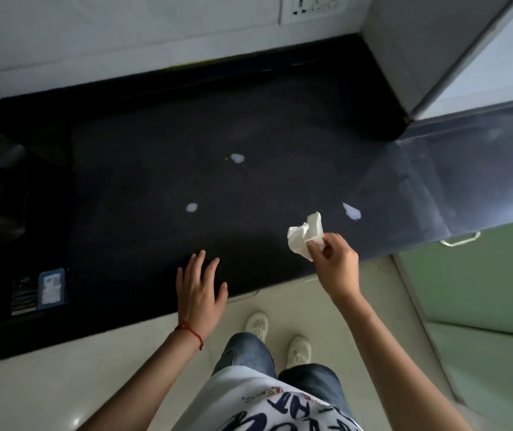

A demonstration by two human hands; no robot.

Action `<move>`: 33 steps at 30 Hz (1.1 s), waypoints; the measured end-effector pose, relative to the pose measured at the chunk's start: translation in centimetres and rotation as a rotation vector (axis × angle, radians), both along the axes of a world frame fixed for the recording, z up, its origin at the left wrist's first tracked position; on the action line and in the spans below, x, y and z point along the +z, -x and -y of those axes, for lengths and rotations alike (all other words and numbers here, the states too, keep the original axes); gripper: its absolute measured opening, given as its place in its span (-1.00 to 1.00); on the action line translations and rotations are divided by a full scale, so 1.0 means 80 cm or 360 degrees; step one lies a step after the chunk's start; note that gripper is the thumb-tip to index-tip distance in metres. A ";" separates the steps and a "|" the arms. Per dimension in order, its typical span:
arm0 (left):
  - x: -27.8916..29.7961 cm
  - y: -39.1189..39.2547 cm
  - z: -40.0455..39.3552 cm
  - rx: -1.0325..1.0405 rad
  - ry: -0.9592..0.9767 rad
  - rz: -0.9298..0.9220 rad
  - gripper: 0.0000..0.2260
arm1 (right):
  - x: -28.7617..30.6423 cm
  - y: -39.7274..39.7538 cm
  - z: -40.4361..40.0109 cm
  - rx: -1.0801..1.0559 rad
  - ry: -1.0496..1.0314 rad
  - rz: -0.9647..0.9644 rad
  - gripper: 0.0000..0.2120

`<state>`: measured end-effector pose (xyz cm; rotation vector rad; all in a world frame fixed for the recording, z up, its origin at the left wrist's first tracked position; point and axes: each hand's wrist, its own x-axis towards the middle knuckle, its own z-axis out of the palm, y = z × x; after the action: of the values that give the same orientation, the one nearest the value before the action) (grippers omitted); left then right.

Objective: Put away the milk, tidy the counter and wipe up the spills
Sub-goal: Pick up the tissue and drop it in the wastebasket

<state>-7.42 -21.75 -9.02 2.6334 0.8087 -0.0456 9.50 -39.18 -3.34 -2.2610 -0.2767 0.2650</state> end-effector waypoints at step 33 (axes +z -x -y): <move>-0.017 -0.038 0.717 -0.2032 0.0288 -0.0812 -0.79 | -0.099 0.560 0.626 -0.3146 -0.0416 -0.0821 -0.72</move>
<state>-4.35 -79.12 -10.38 2.5047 -0.8236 -1.0641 -35.29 -89.30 -11.30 -1.2175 1.9038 -0.2590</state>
